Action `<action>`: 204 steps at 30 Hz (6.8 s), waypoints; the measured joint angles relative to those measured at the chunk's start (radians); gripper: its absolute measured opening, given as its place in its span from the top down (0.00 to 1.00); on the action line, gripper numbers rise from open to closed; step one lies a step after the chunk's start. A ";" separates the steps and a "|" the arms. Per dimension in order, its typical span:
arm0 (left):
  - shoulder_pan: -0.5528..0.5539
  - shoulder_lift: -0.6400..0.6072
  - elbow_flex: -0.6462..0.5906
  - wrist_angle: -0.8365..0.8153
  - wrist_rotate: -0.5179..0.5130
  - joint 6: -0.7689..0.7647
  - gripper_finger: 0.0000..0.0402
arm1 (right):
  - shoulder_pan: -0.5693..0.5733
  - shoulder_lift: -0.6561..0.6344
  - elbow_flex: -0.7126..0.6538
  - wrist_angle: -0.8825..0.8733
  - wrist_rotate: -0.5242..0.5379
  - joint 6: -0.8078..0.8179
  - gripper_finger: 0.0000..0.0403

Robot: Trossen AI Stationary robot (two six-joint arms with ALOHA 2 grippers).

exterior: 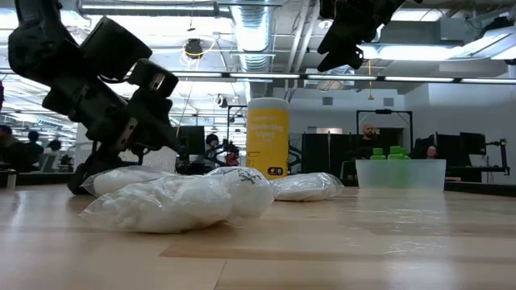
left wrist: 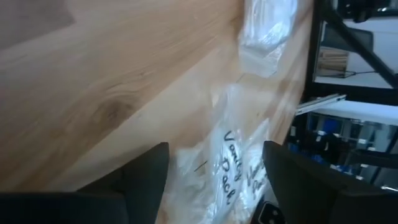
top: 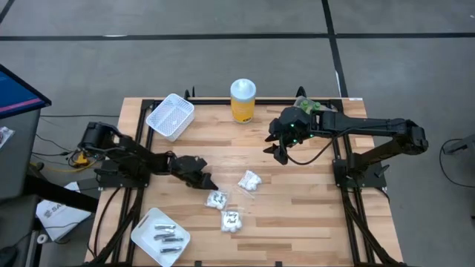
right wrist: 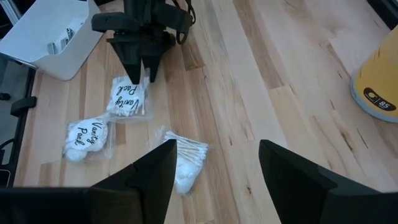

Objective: Pick & Place Travel size toiletries
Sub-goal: Put the white cotton pack into the white basket

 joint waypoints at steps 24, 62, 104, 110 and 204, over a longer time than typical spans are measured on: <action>-0.087 0.021 -0.002 0.004 0.016 -0.013 0.98 | 0.000 0.000 0.000 0.000 0.000 -0.031 0.45; 0.183 -0.599 -0.005 -0.006 -0.335 0.249 1.00 | 0.000 0.000 0.000 0.008 0.000 0.006 0.45; 0.707 -0.793 0.167 -0.684 -0.674 0.804 1.00 | 0.000 0.000 0.000 0.015 0.002 0.024 0.45; 0.720 -0.793 0.167 -0.791 -0.734 0.805 1.00 | -0.002 0.000 0.000 0.015 0.003 0.024 0.45; 0.137 0.148 0.567 -0.401 -0.342 1.059 0.36 | -0.188 -0.861 -1.117 1.413 -0.151 0.469 0.45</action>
